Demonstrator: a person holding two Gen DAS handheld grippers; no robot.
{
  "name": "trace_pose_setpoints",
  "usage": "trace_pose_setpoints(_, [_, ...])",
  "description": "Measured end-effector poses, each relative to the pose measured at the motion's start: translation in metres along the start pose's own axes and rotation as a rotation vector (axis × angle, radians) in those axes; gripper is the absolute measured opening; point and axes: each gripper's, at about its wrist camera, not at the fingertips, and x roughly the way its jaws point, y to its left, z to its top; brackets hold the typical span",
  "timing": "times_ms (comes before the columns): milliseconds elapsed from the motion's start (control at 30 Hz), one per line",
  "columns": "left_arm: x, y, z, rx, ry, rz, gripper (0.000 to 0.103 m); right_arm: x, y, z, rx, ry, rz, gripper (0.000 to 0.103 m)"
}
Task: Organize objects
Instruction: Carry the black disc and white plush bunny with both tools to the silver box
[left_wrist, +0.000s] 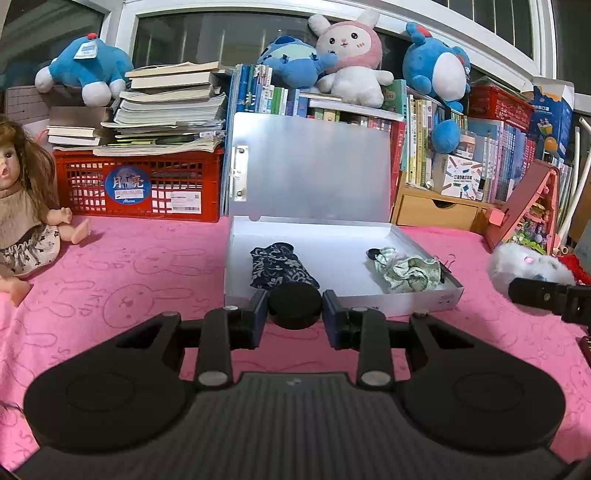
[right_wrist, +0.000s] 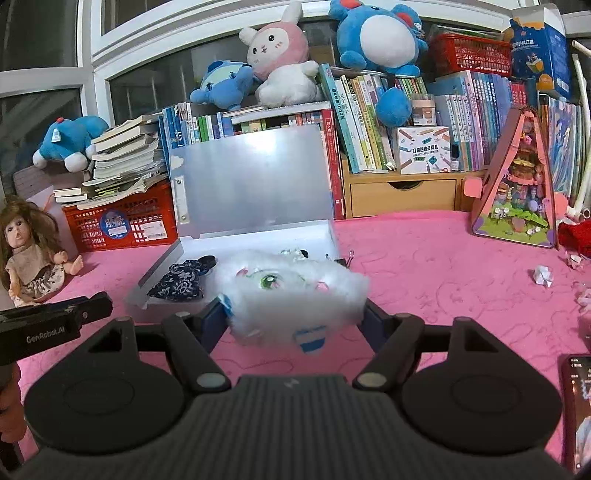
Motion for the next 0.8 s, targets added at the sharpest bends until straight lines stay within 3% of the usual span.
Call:
trace_pose_setpoints(467, [0.006,0.021,0.002,-0.024,0.009,0.016,0.037,0.009,0.007,0.012,-0.030,0.001,-0.010,0.075])
trace_pose_setpoints(800, [0.026,0.022,0.028,0.000,0.007,0.006,0.037,0.033,-0.002,0.034,-0.018,0.020,0.000,0.075])
